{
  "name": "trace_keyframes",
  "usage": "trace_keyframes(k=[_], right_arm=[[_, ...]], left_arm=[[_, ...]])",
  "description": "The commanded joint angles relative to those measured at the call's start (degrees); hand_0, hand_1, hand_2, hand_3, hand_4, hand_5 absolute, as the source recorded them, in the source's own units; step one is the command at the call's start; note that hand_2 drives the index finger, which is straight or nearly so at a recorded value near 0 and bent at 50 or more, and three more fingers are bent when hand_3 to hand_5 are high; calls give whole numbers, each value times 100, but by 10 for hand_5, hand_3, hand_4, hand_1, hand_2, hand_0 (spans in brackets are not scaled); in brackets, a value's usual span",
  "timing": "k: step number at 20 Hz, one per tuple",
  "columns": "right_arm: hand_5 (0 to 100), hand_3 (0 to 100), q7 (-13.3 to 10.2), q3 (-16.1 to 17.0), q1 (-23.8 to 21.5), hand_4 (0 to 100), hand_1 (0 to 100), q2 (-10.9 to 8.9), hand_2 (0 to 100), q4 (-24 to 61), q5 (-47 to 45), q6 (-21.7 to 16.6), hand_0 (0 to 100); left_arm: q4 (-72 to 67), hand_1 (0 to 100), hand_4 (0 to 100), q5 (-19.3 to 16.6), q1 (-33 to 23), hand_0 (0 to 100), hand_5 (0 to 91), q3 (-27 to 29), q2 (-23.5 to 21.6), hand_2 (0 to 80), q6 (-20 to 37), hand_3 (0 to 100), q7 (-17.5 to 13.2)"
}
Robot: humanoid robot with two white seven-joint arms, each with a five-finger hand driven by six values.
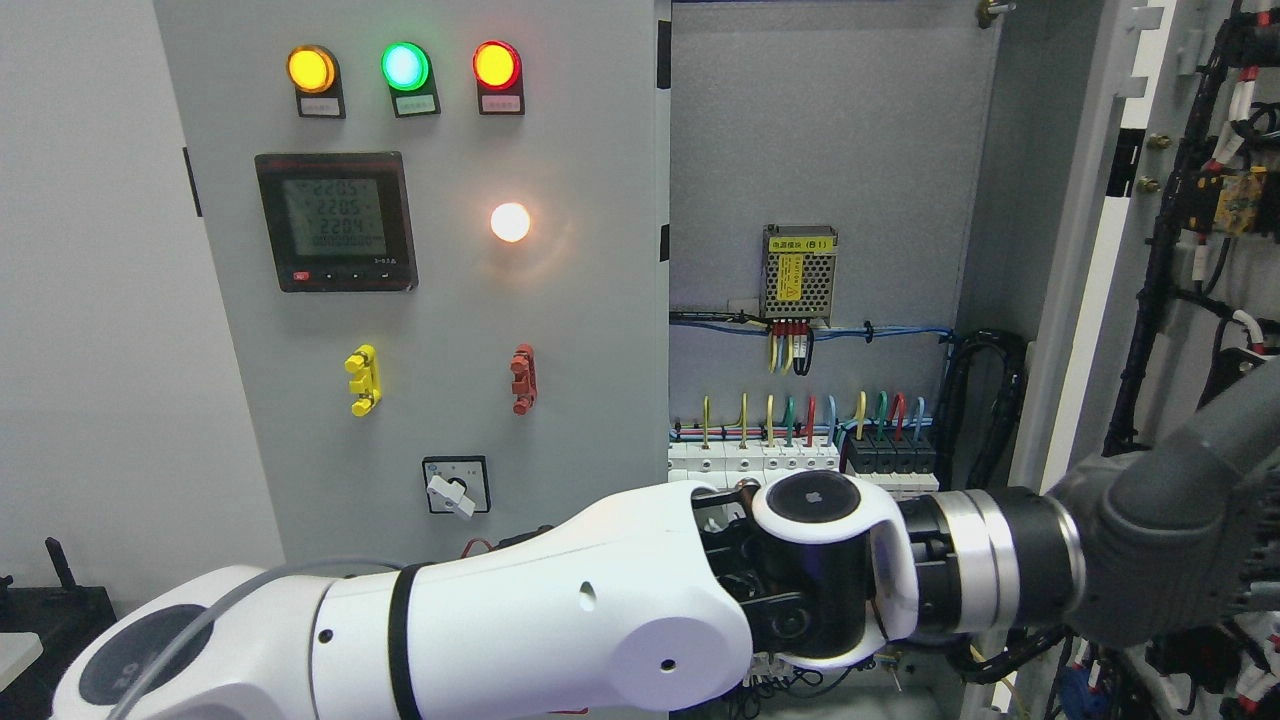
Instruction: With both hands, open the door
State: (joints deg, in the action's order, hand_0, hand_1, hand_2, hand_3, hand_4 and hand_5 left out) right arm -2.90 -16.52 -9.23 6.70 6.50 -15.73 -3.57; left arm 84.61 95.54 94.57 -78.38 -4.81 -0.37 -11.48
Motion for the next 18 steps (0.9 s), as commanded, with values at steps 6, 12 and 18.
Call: trace_keyframes(k=[6, 12, 18], right_arm=[[0, 0, 18, 0, 0, 0, 0, -2, 0, 1, 0, 6, 0], [0, 0, 17, 0, 0, 0, 0, -2, 0, 1, 0, 6, 0], [0, 0, 18, 0, 0, 0, 0, -2, 0, -8, 0, 6, 0]], left_arm=[[1909, 0, 29, -895, -1983, 0, 0, 226, -4209, 0, -7, 0, -451], [1911, 0, 29, -1335, -3847, 0, 0, 736, -6100, 0, 63, 0, -1566], [1744, 0, 29, -1644, -5955, 0, 0, 1141, -7383, 0, 740, 0, -1840]])
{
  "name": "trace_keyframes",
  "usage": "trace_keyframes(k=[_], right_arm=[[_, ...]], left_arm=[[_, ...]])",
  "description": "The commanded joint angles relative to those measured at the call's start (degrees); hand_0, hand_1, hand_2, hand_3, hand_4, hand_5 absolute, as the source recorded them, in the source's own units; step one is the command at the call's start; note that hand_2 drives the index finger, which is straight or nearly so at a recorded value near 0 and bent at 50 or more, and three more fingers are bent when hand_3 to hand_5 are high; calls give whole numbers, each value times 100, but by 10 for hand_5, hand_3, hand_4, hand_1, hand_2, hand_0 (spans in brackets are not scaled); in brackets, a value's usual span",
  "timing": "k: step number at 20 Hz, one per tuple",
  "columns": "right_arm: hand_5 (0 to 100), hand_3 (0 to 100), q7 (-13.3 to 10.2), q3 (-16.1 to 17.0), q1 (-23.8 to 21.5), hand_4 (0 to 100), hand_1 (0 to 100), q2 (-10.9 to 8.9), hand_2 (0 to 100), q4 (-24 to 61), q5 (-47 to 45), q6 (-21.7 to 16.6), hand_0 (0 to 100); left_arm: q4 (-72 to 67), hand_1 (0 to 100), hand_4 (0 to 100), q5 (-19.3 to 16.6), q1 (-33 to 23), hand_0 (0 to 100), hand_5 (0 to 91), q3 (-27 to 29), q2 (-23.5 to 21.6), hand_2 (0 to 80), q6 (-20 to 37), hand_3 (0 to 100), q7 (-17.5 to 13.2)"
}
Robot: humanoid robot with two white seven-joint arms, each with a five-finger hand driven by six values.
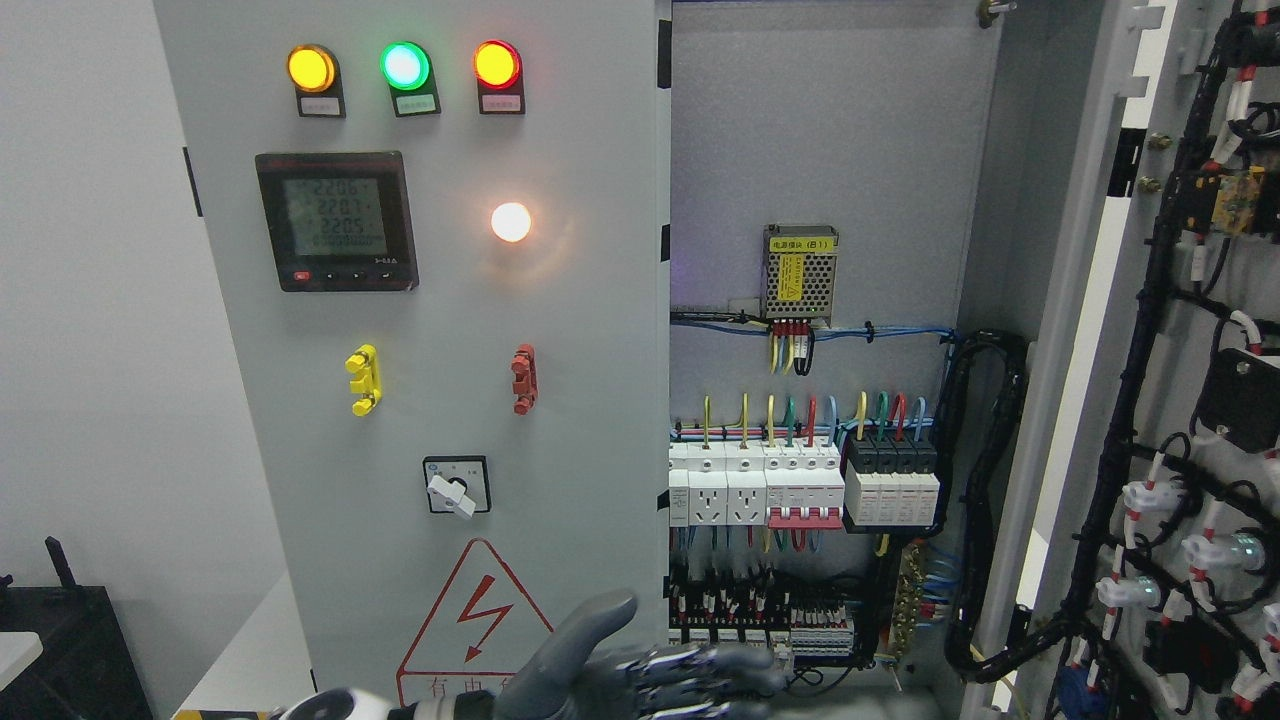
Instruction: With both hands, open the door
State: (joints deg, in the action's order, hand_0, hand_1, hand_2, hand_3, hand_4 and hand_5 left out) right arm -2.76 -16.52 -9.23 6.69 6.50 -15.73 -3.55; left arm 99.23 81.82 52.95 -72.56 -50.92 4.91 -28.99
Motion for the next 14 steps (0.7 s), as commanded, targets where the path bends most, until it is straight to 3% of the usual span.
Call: trace_keyframes(k=[1, 5, 8, 10, 14], right_arm=[[0, 0, 4, 0, 0, 0, 0, -1, 0, 0, 0, 3, 0], [0, 0, 4, 0, 0, 0, 0, -1, 0, 0, 0, -6, 0], [0, 0, 4, 0, 0, 0, 0, -1, 0, 0, 0, 3, 0], [0, 0, 4, 0, 0, 0, 0, -1, 0, 0, 0, 3, 0], [0, 0, -5, 0, 0, 0, 0, -1, 0, 0, 0, -6, 0]], left_arm=[[168, 0, 29, -272, -2092, 0, 0, 559, -2905, 0, 325, 0, -90], [-726, 0, 29, -807, -3244, 0, 0, 559, -2924, 0, 1106, 0, -90], [-1578, 0, 29, -1106, -4359, 0, 0, 568, -2573, 0, 1975, 0, -90], [-2246, 0, 29, -1317, -4844, 0, 0, 577, -2214, 0, 2443, 0, -90], [-3907, 0, 29, -1703, -5591, 0, 0, 900, -1019, 0, 2462, 0, -90]])
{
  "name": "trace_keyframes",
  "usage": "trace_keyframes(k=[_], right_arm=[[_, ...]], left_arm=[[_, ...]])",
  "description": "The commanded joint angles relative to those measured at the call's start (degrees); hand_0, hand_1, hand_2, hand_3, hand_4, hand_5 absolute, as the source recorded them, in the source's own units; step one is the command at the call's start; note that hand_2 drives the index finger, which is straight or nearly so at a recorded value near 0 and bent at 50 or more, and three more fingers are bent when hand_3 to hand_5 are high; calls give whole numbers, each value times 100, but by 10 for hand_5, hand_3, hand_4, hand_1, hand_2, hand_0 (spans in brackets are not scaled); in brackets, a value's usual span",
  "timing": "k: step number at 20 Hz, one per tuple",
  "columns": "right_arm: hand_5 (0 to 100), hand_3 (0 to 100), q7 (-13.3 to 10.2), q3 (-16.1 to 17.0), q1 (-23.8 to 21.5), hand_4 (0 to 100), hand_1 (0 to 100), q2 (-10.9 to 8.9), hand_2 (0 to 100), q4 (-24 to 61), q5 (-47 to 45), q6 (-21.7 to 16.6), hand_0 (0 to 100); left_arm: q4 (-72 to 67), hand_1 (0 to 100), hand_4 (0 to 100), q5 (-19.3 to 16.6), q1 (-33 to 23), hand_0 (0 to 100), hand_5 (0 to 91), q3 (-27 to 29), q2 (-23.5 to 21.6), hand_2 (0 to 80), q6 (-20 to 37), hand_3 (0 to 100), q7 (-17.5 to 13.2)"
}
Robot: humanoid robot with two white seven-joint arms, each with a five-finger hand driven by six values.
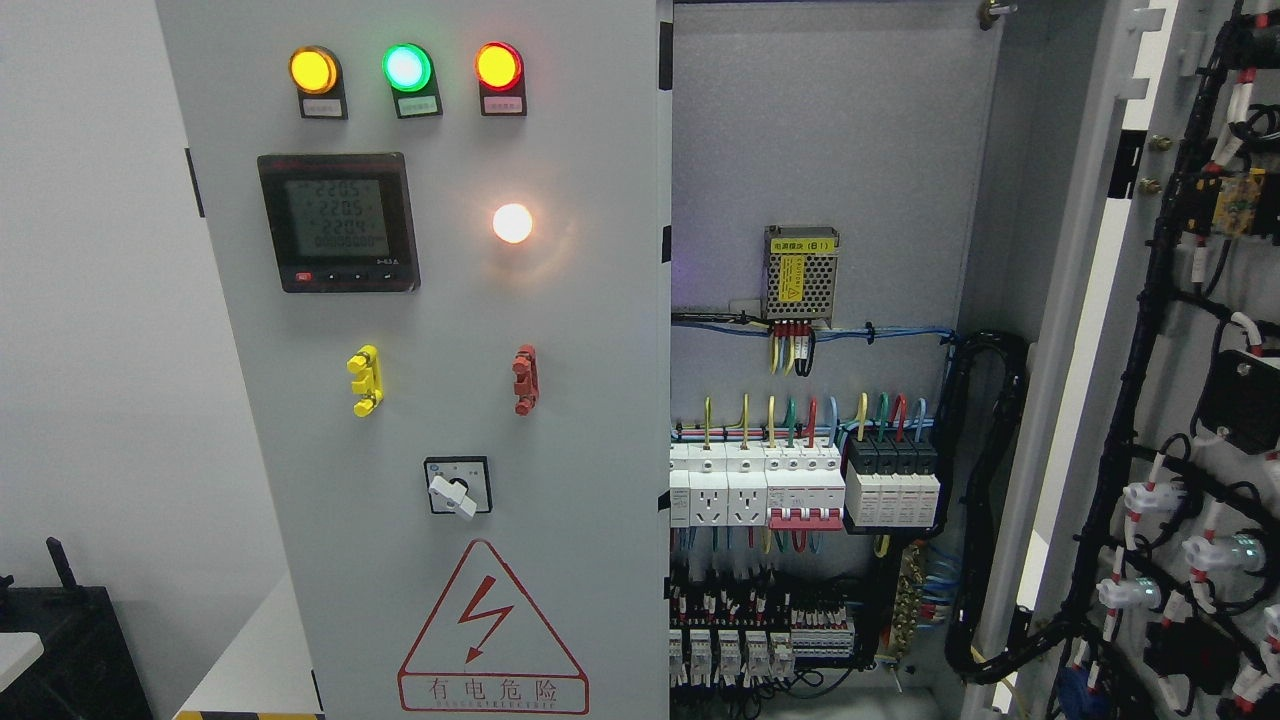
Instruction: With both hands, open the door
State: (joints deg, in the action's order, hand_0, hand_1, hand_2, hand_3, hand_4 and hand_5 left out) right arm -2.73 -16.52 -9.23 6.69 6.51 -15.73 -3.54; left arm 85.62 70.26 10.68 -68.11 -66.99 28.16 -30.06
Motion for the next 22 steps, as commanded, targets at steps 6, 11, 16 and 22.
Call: trace_keyframes(k=[6, 11, 16, 22], right_arm=[[0, 0, 1, 0, 0, 0, 0, -1, 0, 0, 0, 3, 0], [0, 0, -8, 0, 0, 0, 0, -1, 0, 8, 0, -6, 0], [0, 0, -8, 0, -18, 0, 0, -88, 0, 464, -9, -6, 0], [0, 0, -52, 43, -649, 0, 0, -756, 0, 2598, 0, 3, 0]], left_arm=[[-4174, 0, 30, -2628, -2588, 0, 0, 2546, 2407, 0, 59, 0, 26], [-5843, 0, 30, -3737, -2501, 0, 0, 3153, 3928, 0, -56, 0, 61], [-6470, 0, 31, -4889, -2492, 0, 0, 4075, 5037, 0, -239, 0, 544], [-6865, 0, 31, -5242, -2440, 0, 0, 4779, 5916, 0, -1081, 0, 597]])
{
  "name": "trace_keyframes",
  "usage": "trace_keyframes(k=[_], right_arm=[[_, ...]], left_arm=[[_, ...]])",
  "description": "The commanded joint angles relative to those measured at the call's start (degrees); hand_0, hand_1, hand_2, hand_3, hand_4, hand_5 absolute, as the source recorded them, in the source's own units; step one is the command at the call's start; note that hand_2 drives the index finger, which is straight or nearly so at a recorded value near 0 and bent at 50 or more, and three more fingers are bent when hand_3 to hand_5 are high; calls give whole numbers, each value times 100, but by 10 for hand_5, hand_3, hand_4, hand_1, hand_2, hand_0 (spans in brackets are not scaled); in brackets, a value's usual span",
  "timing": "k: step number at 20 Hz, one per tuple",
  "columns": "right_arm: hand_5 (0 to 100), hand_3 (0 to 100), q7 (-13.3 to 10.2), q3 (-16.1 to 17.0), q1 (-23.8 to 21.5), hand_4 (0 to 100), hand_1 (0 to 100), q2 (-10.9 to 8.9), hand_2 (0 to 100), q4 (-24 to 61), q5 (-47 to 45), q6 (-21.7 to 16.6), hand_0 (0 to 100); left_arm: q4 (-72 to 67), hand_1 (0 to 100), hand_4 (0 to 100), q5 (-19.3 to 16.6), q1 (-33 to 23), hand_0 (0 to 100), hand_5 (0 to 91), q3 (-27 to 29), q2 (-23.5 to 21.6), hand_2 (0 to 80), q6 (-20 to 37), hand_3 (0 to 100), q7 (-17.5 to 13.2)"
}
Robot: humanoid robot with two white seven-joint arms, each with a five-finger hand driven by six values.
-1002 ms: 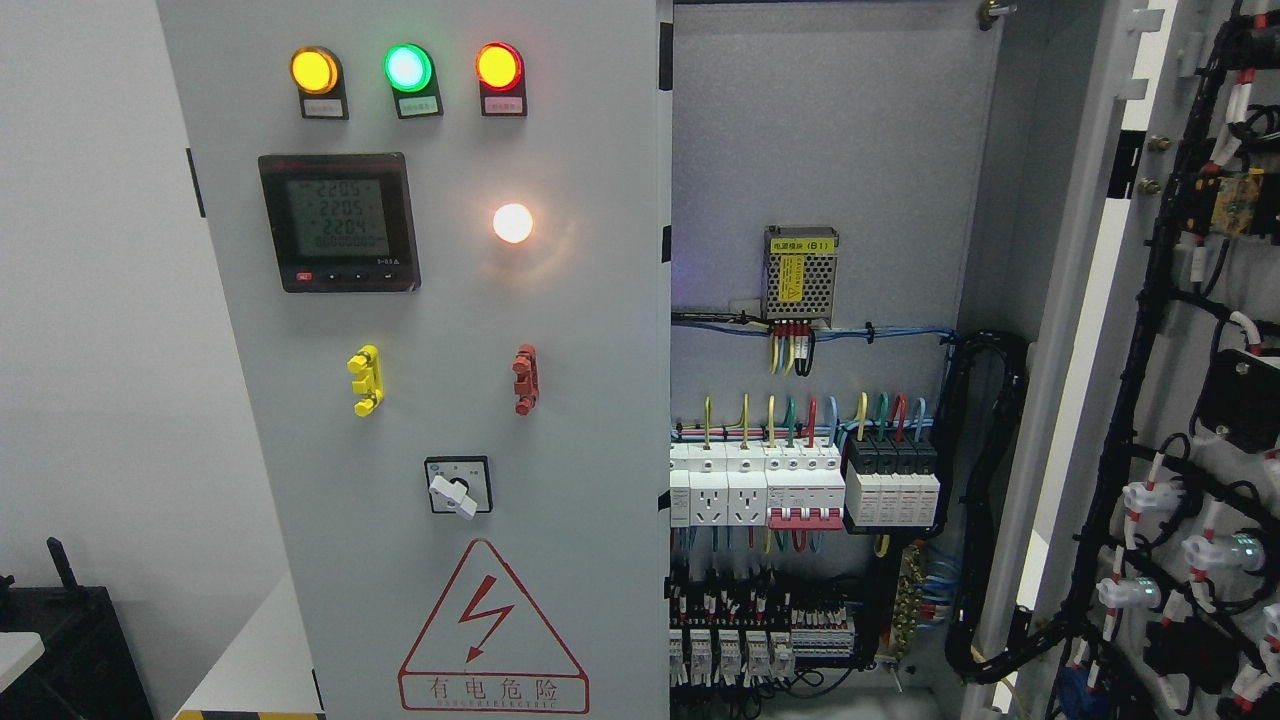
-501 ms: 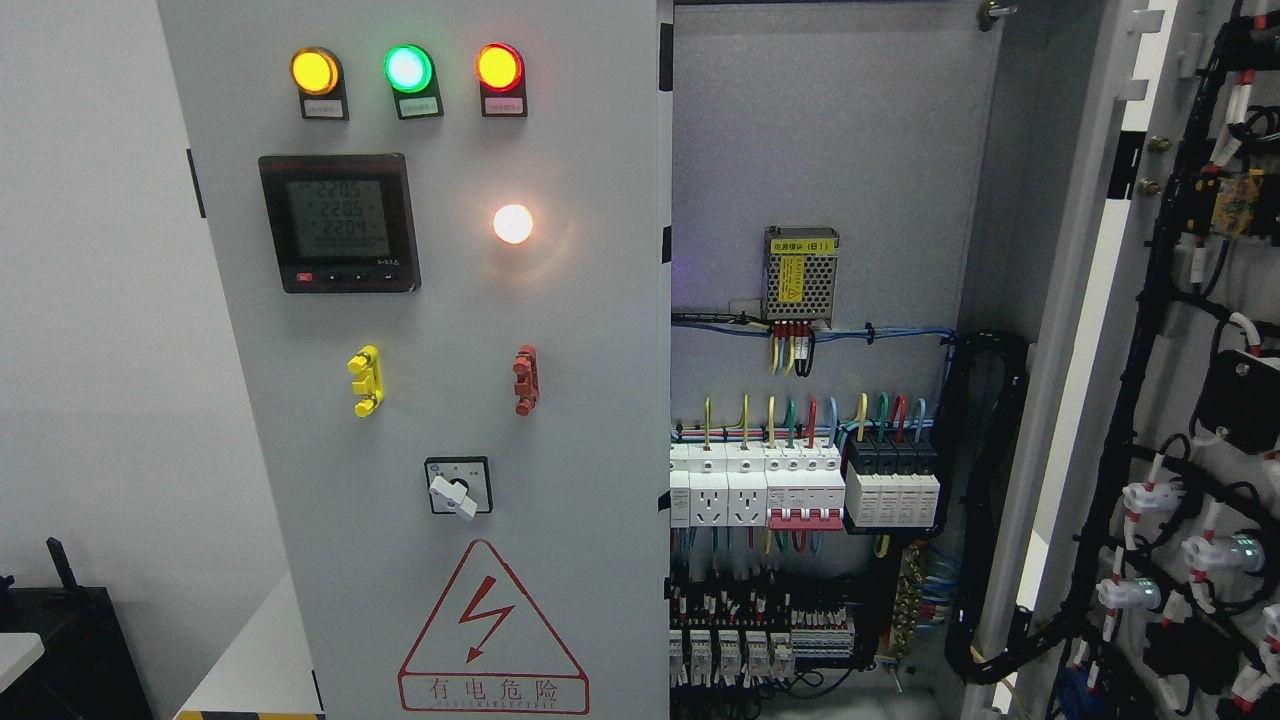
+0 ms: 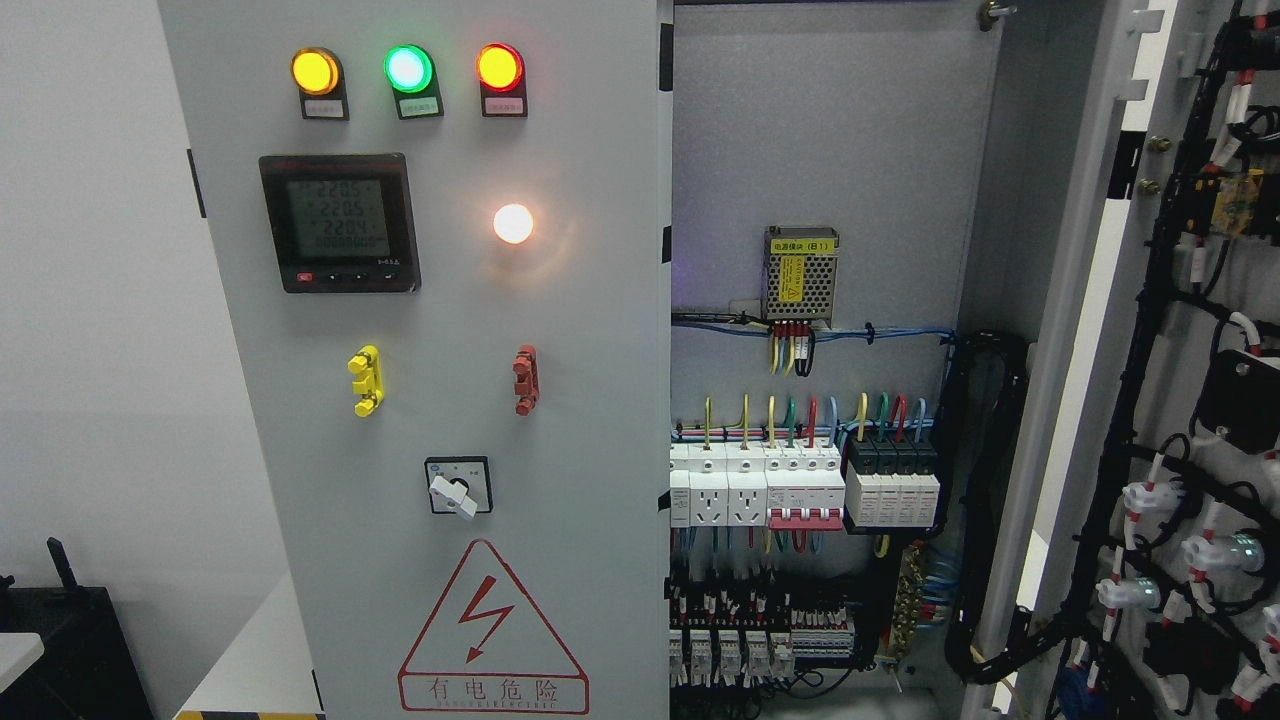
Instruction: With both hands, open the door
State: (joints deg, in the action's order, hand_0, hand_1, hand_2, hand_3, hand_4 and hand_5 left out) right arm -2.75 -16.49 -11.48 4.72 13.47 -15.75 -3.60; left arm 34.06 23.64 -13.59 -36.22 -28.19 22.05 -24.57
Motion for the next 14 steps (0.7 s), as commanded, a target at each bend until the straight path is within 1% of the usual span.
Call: trace_keyframes(k=[1, 2, 4, 5, 7, 8, 9, 10, 12, 14], right_arm=[[0, 0, -51, 145, -512, 0, 0, -586, 0, 2140, 2, -1, 0], [0, 0, -42, 311, -643, 0, 0, -595, 0, 2464, 2, -1, 0], [0, 0, -42, 654, -994, 0, 0, -665, 0, 3263, 10, 25, 0], [0, 0, -33, 656, -1188, 0, 0, -709, 0, 3711, 11, 34, 0], [0, 0, -33, 629, -1609, 0, 0, -779, 0, 4642, 28, 43, 0], [0, 0, -24, 629, -1829, 0, 0, -797, 0, 5056, 106, 34, 0], [0, 0, -24, 629, -2049, 0, 0, -823, 0, 5460, 194, 17, 0], [0, 0, -15, 612, -2251, 0, 0, -919, 0, 5830, 282, -9, 0], [0, 0, -15, 489, -2507, 0, 0, -1086, 0, 6489, 327, -27, 0], [0, 0, -24, 392, -2735, 0, 0, -1218, 0, 7166, 327, -71, 0]], left_arm=[[-1779, 0, 31, -649, 58, 0, 0, 1670, 2124, 0, -708, 0, 66], [-1858, 0, 31, -798, 111, 0, 0, 1775, 2229, 0, -937, 0, 101], [-1911, 0, 30, -1219, 120, 0, 0, 2117, 2519, 0, -1149, 0, 172], [-1920, 0, 31, -1448, 120, 0, 0, 2380, 2625, 0, -1194, 0, 242], [-1938, 0, 30, -1913, 120, 0, 0, 2864, 2827, 0, -1246, 0, 496], [-1938, 0, 30, -2064, 137, 0, 0, 3049, 2889, 0, -1325, 0, 610], [-1938, 0, 30, -2170, 146, 0, 0, 3198, 2942, 0, -1430, 0, 681], [-1938, 0, 30, -2258, 155, 0, 0, 3330, 3003, 0, -1527, 0, 743], [-1938, 0, 30, -2460, 155, 0, 0, 3568, 3030, 0, -1694, 0, 857], [-2025, 0, 29, -2522, 164, 0, 0, 3735, 3039, 0, -1809, 0, 919]])
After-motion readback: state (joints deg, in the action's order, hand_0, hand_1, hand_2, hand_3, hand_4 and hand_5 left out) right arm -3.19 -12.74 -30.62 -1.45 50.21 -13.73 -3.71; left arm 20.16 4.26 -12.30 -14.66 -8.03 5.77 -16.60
